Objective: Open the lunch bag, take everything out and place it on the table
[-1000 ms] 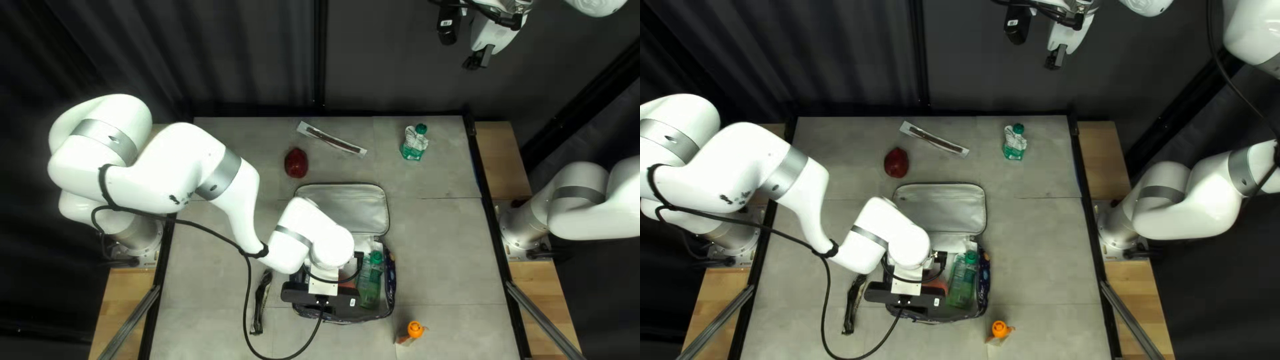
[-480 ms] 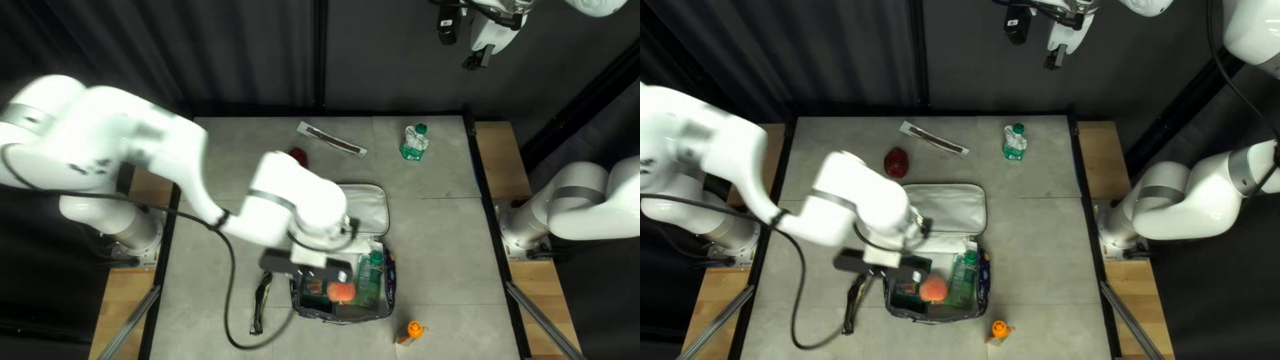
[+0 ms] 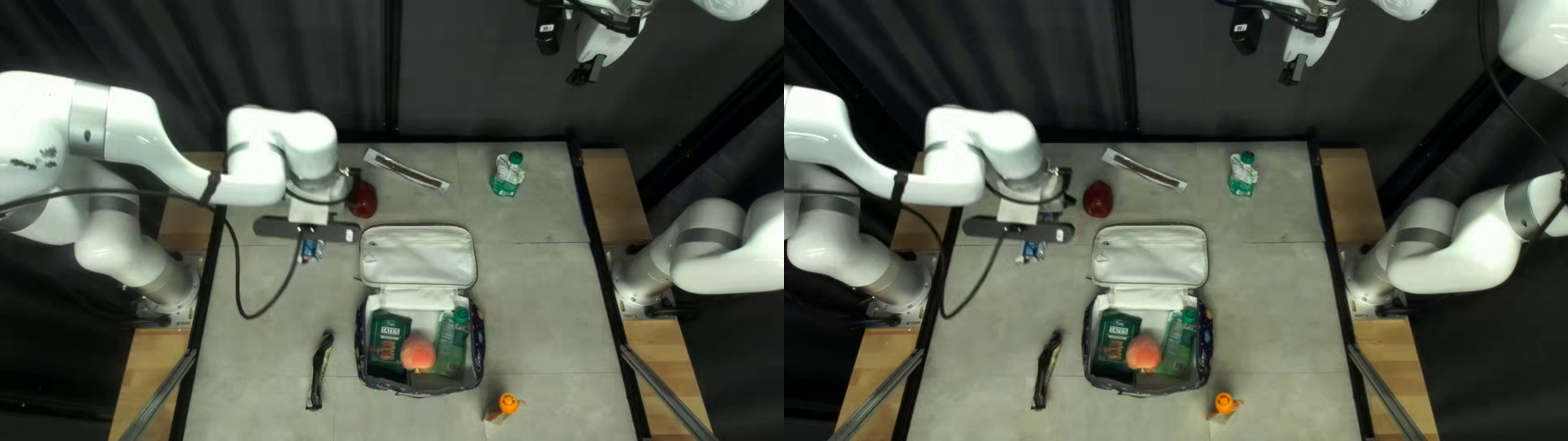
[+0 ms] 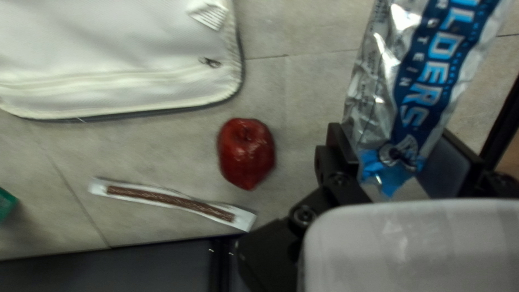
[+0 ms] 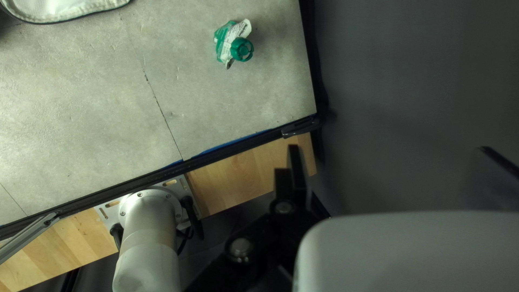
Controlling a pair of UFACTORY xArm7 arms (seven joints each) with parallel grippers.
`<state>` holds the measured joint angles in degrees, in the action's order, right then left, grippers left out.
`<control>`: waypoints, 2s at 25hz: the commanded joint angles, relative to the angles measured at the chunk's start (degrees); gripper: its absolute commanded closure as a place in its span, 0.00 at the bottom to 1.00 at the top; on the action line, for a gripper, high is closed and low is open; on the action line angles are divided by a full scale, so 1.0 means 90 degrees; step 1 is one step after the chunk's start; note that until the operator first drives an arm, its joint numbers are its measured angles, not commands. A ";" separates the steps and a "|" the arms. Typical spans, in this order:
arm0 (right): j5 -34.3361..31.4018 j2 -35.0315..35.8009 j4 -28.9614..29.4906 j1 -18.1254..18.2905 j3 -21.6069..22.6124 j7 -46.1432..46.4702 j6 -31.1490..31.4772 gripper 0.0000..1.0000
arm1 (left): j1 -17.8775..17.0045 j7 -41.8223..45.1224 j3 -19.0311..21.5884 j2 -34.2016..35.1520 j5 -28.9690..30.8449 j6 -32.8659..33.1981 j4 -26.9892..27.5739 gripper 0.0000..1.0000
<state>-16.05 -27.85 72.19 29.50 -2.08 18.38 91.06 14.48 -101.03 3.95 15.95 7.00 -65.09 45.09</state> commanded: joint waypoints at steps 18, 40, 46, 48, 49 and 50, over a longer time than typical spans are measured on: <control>0.0000 0.0000 0.0000 0.0000 0.0000 0.0000 0.0000 0.00 | 0.2190 -0.0658 -0.2090 -0.0855 0.2700 0.3557 -0.1984 1.00; 0.0000 0.0000 0.0000 0.0000 0.0000 0.0000 0.0000 0.00 | 0.2301 -0.0956 -0.2265 -0.1476 0.2413 0.4024 -0.1943 1.00; 0.0000 0.0000 0.0000 0.0000 0.0000 0.0000 0.0000 0.00 | 0.2312 -0.1421 -0.2335 -0.1492 0.2072 0.4067 -0.1992 0.98; 0.0000 0.0000 0.0000 0.0000 0.0000 0.0000 0.0000 0.00 | 0.2295 -0.1606 -0.2347 -0.1469 0.1893 0.3984 -0.1969 0.00; 0.0000 0.0000 0.0000 0.0000 0.0000 0.0000 0.0000 0.00 | 0.2261 -0.1679 -0.2337 -0.1345 0.1817 0.3844 -0.1964 0.00; 0.0000 0.0000 0.0000 0.0000 0.0000 0.0000 0.0000 0.00 | 0.2228 -0.1710 -0.2313 -0.1227 0.1776 0.3721 -0.1960 0.00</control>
<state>-16.05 -27.85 72.19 29.50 -2.08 18.38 91.06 35.15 -114.97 -17.07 2.92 24.54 -29.38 27.29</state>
